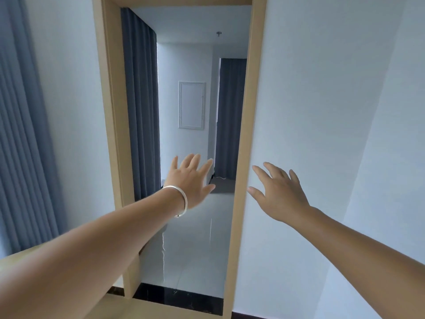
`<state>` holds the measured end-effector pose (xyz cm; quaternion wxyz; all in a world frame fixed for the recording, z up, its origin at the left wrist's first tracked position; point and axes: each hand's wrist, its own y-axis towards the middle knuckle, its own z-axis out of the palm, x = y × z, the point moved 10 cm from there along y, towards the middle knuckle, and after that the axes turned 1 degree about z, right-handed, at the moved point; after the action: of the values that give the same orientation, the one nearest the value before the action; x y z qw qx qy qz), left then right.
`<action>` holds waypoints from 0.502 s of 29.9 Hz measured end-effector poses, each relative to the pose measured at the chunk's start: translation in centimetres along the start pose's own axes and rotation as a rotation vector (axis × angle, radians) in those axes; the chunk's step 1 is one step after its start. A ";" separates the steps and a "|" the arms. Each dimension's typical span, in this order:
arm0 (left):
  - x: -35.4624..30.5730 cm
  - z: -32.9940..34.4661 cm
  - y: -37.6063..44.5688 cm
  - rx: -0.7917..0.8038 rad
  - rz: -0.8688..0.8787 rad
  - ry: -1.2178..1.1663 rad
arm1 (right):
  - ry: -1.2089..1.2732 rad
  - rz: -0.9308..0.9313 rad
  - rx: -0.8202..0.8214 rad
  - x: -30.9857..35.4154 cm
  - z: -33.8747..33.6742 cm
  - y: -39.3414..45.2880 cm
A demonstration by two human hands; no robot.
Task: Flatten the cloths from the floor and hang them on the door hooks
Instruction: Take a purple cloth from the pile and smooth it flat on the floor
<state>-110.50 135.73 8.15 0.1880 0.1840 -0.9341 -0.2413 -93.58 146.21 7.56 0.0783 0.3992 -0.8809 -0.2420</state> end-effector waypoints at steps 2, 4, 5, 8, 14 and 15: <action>2.2 2.2 1.2 0.015 -0.023 0.018 | 0.023 -0.042 0.003 1.5 2.1 2.8; 4.7 4.6 2.3 0.029 -0.058 0.037 | 0.056 -0.084 0.006 3.4 4.3 6.0; 6.1 5.8 2.7 0.039 -0.077 0.048 | 0.073 -0.106 0.008 4.6 5.5 7.7; 10.8 9.2 3.6 0.080 -0.149 0.092 | 0.107 -0.187 0.008 8.7 8.9 12.7; 22.7 14.7 2.0 0.182 -0.388 0.213 | 0.228 -0.416 0.011 19.9 15.7 22.7; 24.8 15.3 1.2 0.208 -0.444 0.236 | 0.254 -0.469 0.014 22.2 16.5 24.4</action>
<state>-138.93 131.80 2.85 0.2181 0.4292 -0.8624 -0.1561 -130.09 149.54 3.86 0.1271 0.6199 -0.7492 -0.1955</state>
